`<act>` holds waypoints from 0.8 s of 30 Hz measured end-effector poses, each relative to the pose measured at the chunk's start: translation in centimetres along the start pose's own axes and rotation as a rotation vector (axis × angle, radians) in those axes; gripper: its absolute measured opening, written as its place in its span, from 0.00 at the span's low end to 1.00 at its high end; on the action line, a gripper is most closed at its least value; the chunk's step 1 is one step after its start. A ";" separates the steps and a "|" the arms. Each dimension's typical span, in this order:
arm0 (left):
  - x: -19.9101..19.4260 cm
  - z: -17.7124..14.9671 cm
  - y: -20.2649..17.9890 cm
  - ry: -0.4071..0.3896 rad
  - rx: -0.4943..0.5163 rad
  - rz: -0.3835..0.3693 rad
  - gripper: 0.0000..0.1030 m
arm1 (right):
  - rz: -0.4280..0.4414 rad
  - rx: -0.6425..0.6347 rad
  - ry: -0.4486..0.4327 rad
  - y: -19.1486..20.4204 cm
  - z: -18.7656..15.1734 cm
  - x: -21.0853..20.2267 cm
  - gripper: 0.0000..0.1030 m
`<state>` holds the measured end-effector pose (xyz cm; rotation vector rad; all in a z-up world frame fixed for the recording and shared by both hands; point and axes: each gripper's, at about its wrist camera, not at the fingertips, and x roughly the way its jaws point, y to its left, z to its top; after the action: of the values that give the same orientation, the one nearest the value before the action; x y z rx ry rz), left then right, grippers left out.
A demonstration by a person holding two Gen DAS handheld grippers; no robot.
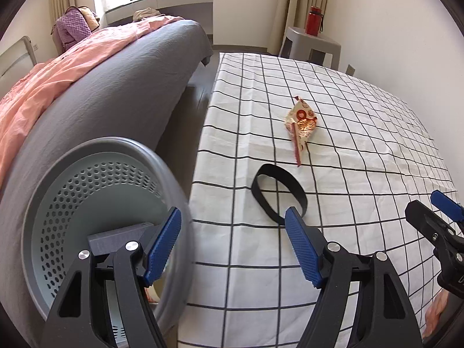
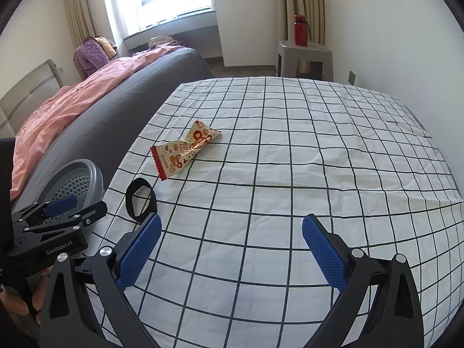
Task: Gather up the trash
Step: 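Move to the black rubber band and grasp it with the left gripper, then grasp the red-gold candy wrapper with the right gripper while the left gripper holds the band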
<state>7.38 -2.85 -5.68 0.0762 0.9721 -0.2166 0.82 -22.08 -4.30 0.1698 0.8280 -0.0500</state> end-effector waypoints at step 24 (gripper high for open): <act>5.3 1.5 -3.6 0.061 0.080 0.040 0.43 | 0.013 0.083 0.027 -3.0 -0.2 1.1 0.94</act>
<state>10.71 -7.43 -9.07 0.1757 1.0217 -0.2175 1.05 -24.98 -5.62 0.2548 0.8520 -0.0706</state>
